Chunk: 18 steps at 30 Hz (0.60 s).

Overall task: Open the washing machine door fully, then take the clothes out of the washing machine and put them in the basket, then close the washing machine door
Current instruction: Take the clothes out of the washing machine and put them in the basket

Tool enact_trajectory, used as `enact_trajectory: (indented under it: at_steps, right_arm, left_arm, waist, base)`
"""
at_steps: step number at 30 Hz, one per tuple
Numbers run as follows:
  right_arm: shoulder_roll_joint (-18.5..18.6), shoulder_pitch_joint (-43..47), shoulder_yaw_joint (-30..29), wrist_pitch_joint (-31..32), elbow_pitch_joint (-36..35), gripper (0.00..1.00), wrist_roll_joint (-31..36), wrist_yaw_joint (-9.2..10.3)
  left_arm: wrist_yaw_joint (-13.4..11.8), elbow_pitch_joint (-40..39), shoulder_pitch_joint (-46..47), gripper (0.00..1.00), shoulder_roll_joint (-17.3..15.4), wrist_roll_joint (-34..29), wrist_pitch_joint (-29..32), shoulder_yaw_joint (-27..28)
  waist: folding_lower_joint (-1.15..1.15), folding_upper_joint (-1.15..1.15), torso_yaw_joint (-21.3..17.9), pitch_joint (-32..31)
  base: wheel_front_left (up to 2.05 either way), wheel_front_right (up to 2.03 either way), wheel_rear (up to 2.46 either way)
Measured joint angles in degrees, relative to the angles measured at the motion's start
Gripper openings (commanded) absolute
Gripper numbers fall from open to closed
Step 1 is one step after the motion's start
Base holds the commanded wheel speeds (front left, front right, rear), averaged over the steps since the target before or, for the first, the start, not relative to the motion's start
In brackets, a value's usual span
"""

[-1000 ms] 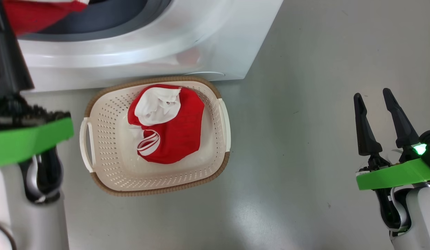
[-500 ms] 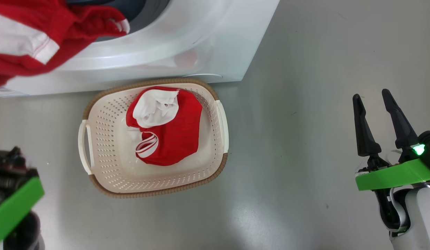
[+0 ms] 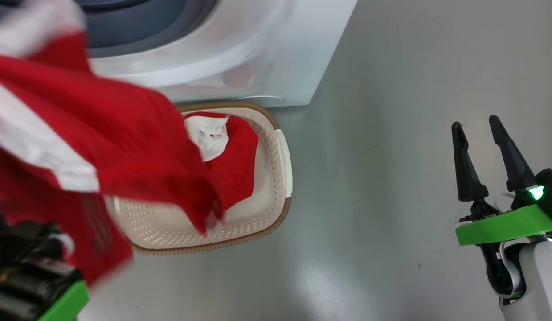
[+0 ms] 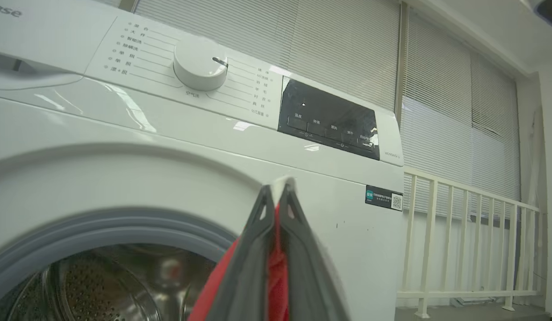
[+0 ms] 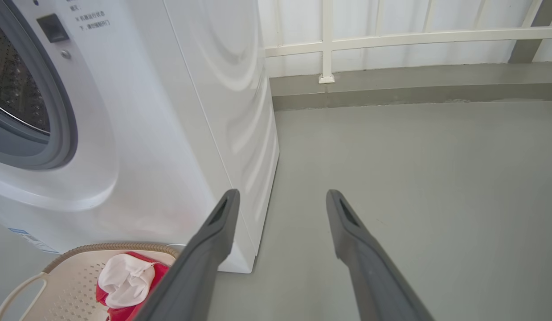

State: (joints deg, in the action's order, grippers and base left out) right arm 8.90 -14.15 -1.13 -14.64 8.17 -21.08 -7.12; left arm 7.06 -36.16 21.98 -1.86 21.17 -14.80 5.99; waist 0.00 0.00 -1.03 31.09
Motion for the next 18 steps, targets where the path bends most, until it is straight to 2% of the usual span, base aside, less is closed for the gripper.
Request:
enact_trajectory:
  at_steps: [4,12,18]
  right_arm:
    - [-0.02,-0.02,0.14,0.0,0.03,1.0,0.0,0.0]
    - [-0.2,-0.05,0.27,0.0,0.01,1.0,0.0,0.0]
    - [-0.21,-0.1,0.12,0.0,-0.03,1.0,0.0,0.0]
  left_arm:
    - [-0.54,5.81,-1.43,0.0,-0.02,2.21,0.0,-1.79]
    - [-0.53,23.94,-3.41,0.0,-0.04,3.31,0.02,-3.36]
    - [-0.01,35.64,-3.16,0.0,-0.03,2.05,0.02,-5.93]
  waist:
    - [0.0,0.0,-0.16,0.09]
    - [0.0,0.0,-0.54,1.11]
    - [0.0,0.0,-0.5,2.17]
  base:
    - [0.0,0.0,0.0]
    - [0.0,0.0,0.0]
    - [0.0,0.0,0.0]
